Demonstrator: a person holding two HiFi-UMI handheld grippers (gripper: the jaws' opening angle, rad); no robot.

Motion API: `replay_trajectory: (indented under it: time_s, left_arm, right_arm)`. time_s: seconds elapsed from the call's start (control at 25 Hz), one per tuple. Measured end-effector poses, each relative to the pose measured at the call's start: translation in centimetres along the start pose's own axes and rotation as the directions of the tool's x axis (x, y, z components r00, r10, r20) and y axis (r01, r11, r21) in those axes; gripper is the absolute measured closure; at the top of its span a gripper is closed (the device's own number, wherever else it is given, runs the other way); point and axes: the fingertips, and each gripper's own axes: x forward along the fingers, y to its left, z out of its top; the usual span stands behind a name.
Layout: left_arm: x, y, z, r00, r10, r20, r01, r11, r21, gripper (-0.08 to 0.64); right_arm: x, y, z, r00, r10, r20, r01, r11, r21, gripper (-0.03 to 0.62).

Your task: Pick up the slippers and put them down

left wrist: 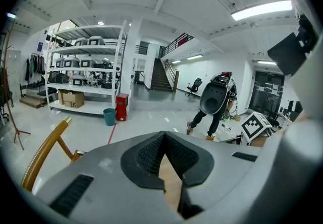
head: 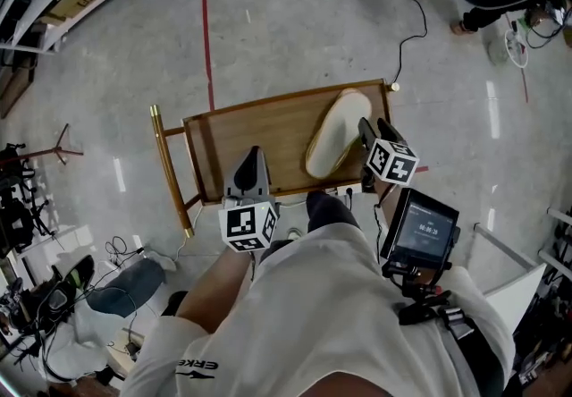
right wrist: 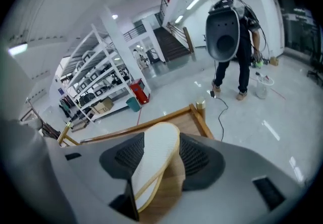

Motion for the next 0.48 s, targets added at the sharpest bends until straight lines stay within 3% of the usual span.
replay_trajectory:
  time_s: [0.2,0.48]
  left_arm:
    - [-1.5,-0.9,0.9,0.999,-0.024,0.036,0.024,1.000,0.012,0.558]
    - [-3.3,-2.8,2.4,0.992,-0.039,0.118,0.037,0.999,0.025,0.557]
  right_arm:
    - [-4.8,3.0,2.8,0.989,-0.015,0.148,0.044,0.980,-0.194,0.390]
    - [-11.4,8.3,4.7,0.958,0.074,0.277,0.037,0.927,-0.373,0.391]
